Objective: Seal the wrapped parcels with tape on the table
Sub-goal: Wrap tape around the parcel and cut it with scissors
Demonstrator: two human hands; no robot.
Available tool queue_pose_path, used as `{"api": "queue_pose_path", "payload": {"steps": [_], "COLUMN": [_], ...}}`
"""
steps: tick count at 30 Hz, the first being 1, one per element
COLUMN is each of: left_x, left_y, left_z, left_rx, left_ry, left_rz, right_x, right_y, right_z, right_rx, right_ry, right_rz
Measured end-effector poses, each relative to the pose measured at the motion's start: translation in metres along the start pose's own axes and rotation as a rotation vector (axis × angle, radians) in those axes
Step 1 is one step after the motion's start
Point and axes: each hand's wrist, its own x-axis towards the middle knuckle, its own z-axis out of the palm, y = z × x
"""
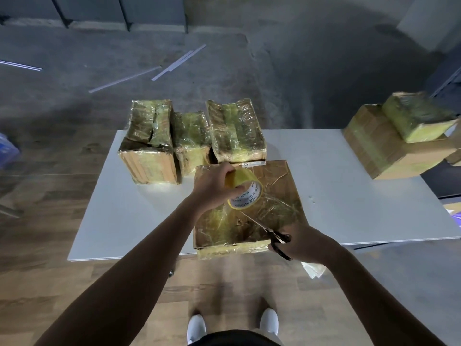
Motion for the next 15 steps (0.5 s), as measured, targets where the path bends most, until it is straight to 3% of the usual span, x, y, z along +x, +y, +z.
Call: {"api": "queue_pose_path", "payload": {"steps": [15], "left_x": [0.001], "left_y": [0.013], "left_z": [0.006], "left_rx": [0.085], "left_ry": [-0.114], "left_rz": [0.107], "right_x": [-0.017], "right_y": [-0.044], "right_z": [0.036], "right_rx": [0.052], "right_ry": [0.047], "right_rz": [0.045]}}
